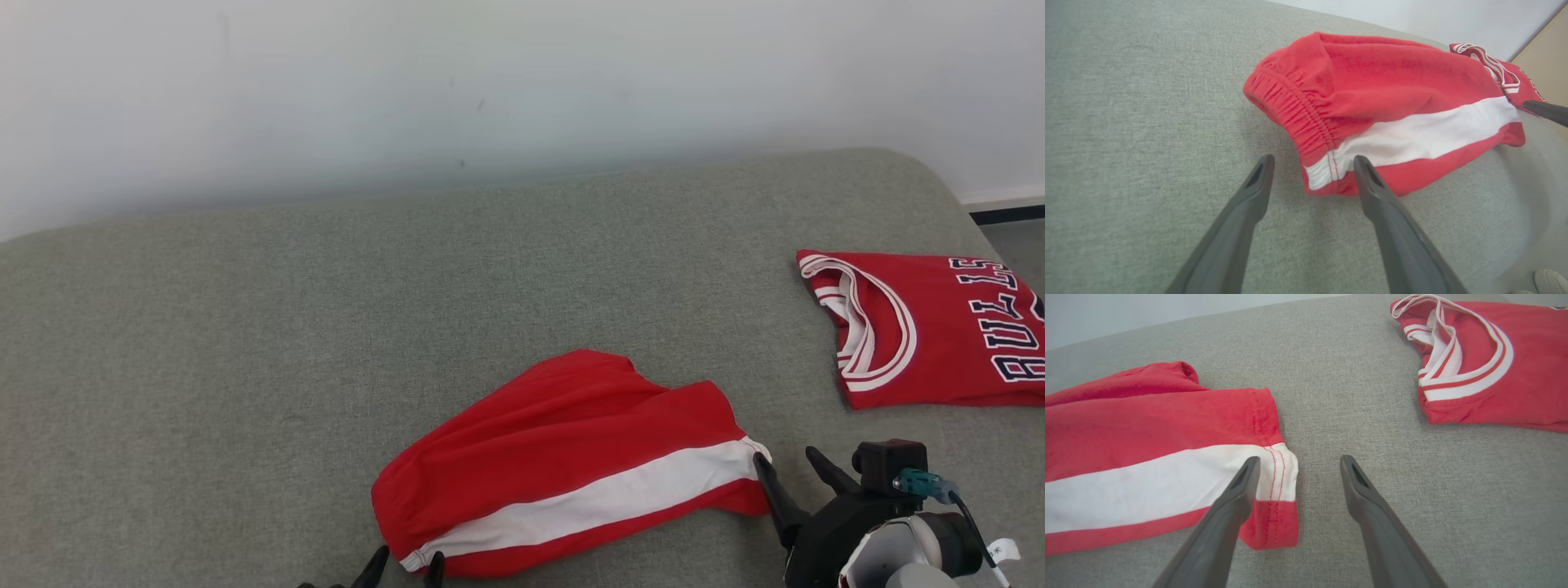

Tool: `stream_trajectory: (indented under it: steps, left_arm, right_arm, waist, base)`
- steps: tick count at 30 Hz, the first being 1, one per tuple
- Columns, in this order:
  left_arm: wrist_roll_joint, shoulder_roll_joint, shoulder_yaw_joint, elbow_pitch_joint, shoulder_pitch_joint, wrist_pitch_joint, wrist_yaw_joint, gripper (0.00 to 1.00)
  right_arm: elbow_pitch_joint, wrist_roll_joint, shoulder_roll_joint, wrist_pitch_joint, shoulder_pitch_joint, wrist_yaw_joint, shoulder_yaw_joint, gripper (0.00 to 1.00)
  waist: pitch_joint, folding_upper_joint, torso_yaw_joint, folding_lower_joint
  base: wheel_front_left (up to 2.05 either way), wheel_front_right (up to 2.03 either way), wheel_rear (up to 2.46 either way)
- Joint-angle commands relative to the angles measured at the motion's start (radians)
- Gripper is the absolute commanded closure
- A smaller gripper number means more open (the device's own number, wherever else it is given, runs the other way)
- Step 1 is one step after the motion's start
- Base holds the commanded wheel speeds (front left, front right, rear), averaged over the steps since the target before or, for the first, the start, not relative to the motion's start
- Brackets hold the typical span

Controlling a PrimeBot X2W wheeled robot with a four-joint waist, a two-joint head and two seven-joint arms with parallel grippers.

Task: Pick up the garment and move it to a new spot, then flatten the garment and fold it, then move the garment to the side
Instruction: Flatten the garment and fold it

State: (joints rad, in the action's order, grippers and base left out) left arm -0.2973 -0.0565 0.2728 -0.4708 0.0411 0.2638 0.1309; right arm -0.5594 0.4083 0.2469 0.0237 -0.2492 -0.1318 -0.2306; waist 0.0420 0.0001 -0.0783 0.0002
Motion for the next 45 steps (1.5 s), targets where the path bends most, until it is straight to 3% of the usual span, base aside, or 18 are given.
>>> stream_trajectory:
  steps: [1,2,4,15,22,28,29,31,33,36,45]
  left_arm:
    - [-0.008,-0.009,0.006,0.000,0.015,0.000,-0.001,0.02]
    - [-0.013,-0.011,0.011,0.001,0.017,0.000,-0.001,0.55]
    - [-0.023,-0.016,0.023,0.012,0.020,0.000,-0.001,1.00]
    - [-0.037,-0.039,0.053,0.002,0.035,0.000,-0.001,1.00]
    - [-0.041,-0.045,0.069,0.002,0.049,0.000,-0.001,1.00]
    - [-0.042,-0.049,0.077,0.005,0.055,0.000,-0.001,1.00]
    - [-0.042,-0.050,0.078,0.006,0.056,0.000,-0.001,1.00]
    - [-0.043,-0.050,0.081,0.007,0.056,0.000,-0.001,1.00]
    - [-0.044,-0.051,0.083,0.007,0.054,0.000,-0.001,1.00]
    - [-0.044,-0.052,0.082,0.007,0.051,0.000,-0.001,1.00]
    - [-0.063,-0.045,0.039,0.032,0.046,0.000,-0.001,1.00]
  right_arm:
    - [-0.007,0.010,0.004,0.001,-0.012,0.002,-0.010,0.00]
    - [-0.012,0.017,0.005,0.005,-0.018,0.002,-0.017,0.00]
    - [-0.023,0.036,0.007,0.019,-0.024,0.002,-0.035,0.00]
    - [-0.099,0.168,-0.006,0.088,-0.085,0.002,-0.088,0.00]
    - [-0.187,0.181,-0.008,0.150,-0.138,0.002,-0.120,0.00]
    - [-0.225,0.186,-0.021,0.132,-0.176,0.002,-0.130,0.00]
    - [-0.230,0.189,-0.024,0.127,-0.181,0.002,-0.133,0.14]
    - [-0.236,0.195,-0.027,0.118,-0.187,0.002,-0.141,0.59]
    - [-0.241,0.199,-0.028,0.110,-0.191,0.002,-0.149,0.69]
    - [-0.245,0.206,-0.022,0.096,-0.190,0.002,-0.163,1.00]
    - [-0.207,0.220,-0.002,0.011,-0.205,0.002,-0.197,1.00]
  waist:
    - [0.004,-0.0001,-0.002,-0.0002]
    - [0.006,-0.0001,-0.003,-0.0002]
    - [0.009,-0.0001,-0.002,-0.0002]
    - [0.028,-0.0001,0.010,-0.0002]
    - [0.042,-0.0001,0.014,-0.0002]
    - [0.051,-0.0001,0.014,-0.0002]
    - [0.052,-0.0001,0.014,-0.0002]
    - [0.053,-0.0001,0.015,-0.0002]
    - [0.053,-0.0001,0.015,-0.0002]
    - [0.052,-0.0001,0.014,-0.0002]
    - [0.033,-0.0001,0.008,-0.0002]
  base:
    - [0.00,0.00,0.00]
    - [0.00,0.00,0.00]
    - [0.00,0.00,0.00]
    - [0.00,0.00,0.00]
    - [0.00,0.00,0.00]
    - [0.00,0.00,0.00]
    - [0.00,0.00,0.00]
    - [0.00,0.00,0.00]
    - [0.00,0.00,0.00]
    - [0.00,0.00,0.00]
    - [0.00,0.00,0.00]
